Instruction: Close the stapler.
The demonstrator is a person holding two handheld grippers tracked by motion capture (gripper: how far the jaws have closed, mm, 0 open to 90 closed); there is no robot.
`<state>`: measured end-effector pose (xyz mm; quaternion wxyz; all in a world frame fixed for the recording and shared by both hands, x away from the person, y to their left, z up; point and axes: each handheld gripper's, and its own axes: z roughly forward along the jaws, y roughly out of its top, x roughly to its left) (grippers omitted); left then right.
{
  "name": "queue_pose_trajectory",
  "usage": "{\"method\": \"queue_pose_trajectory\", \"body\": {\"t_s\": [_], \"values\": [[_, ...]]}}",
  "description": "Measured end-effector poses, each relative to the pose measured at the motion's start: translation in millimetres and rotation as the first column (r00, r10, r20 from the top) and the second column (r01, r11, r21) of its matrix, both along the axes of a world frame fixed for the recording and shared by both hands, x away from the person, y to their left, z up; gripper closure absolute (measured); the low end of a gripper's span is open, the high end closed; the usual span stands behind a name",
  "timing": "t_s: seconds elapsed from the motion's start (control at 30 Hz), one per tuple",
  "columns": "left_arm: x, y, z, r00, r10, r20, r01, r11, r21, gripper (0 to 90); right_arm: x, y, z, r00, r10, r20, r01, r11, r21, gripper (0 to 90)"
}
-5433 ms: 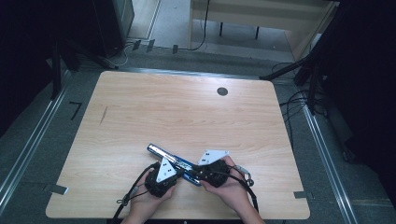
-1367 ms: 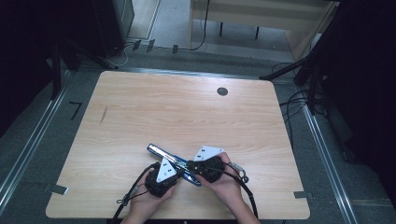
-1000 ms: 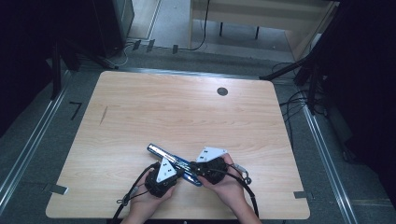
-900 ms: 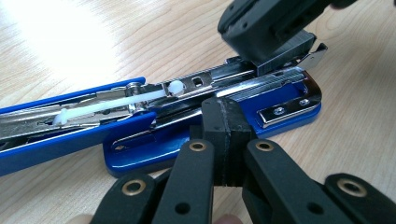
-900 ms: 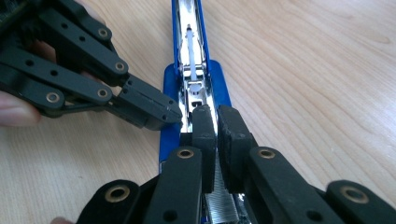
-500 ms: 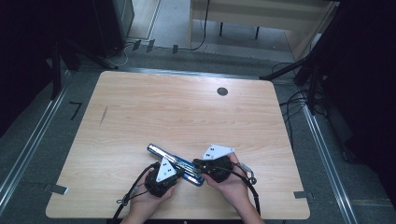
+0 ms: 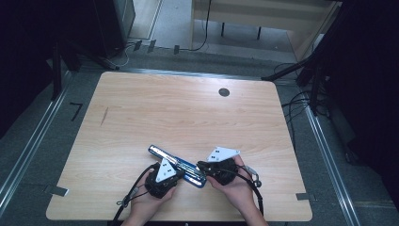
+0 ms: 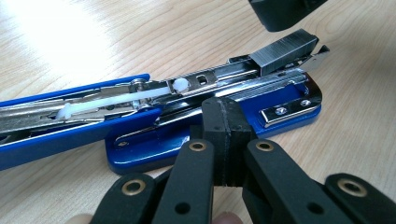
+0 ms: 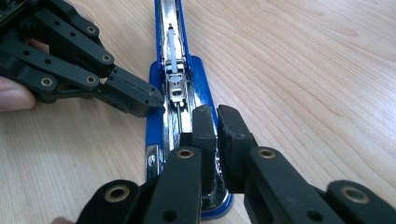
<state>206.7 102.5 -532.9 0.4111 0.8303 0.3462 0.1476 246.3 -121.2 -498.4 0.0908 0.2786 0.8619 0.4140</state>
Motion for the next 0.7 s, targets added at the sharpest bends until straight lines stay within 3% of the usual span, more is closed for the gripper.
{"method": "queue_pose_trajectory", "body": {"t_s": [0.27, 0.7], "values": [[0.9, 0.7, -0.2, 1.0000, -0.002, -0.008, 0.001, 0.9999, -0.010, 90.0, -6.6, -6.1, 1.2, 0.9995, 0.028, -0.016, -0.028, 1.000, -0.014, 77.4], [1.0, 0.7, -0.1, 1.0000, -0.002, -0.008, 0.002, 0.9999, -0.010, 90.0, -8.7, -6.7, 0.2, 0.9980, 0.054, -0.033, -0.055, 0.998, -0.026, 76.6]]}}
